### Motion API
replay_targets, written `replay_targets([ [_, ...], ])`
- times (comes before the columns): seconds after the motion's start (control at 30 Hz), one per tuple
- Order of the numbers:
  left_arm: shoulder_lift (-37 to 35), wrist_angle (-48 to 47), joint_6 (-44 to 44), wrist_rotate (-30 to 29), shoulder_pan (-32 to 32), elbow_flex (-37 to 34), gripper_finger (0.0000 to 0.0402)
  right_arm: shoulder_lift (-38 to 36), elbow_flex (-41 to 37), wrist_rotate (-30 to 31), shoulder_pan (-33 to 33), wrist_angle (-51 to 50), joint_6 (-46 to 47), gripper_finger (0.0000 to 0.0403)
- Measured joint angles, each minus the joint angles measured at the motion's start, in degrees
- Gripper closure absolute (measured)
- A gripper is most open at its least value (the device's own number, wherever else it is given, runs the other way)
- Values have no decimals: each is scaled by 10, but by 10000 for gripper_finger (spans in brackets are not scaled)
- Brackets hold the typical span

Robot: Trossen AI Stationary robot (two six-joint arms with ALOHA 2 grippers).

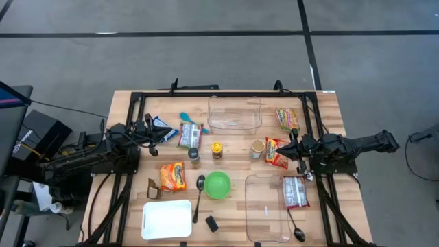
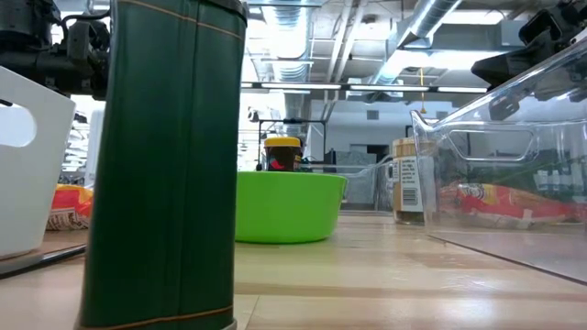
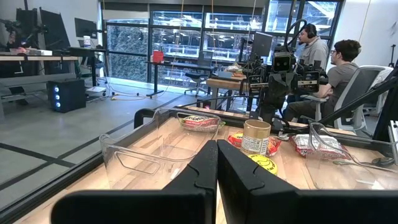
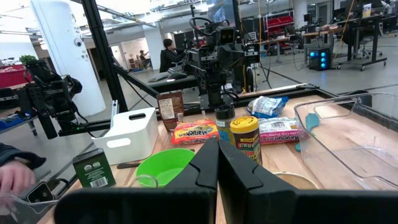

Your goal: Pick & Place Food Item

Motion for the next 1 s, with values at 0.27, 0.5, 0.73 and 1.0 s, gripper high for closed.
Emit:
replay_targets([
  [0.27, 0, 0, 0, 0, 0, 0, 401, 0, 0, 0, 0, 0, 0, 403],
  [0.5, 0, 0, 0, 0, 0, 0, 401, 0, 0, 0, 0, 0, 0, 403],
  [0.73, 0, 0, 0, 0, 0, 0, 401, 0, 0, 0, 0, 0, 0, 403],
  [1.0, 0, 0, 0, 0, 0, 0, 401, 0, 0, 0, 0, 52, 0, 403],
])
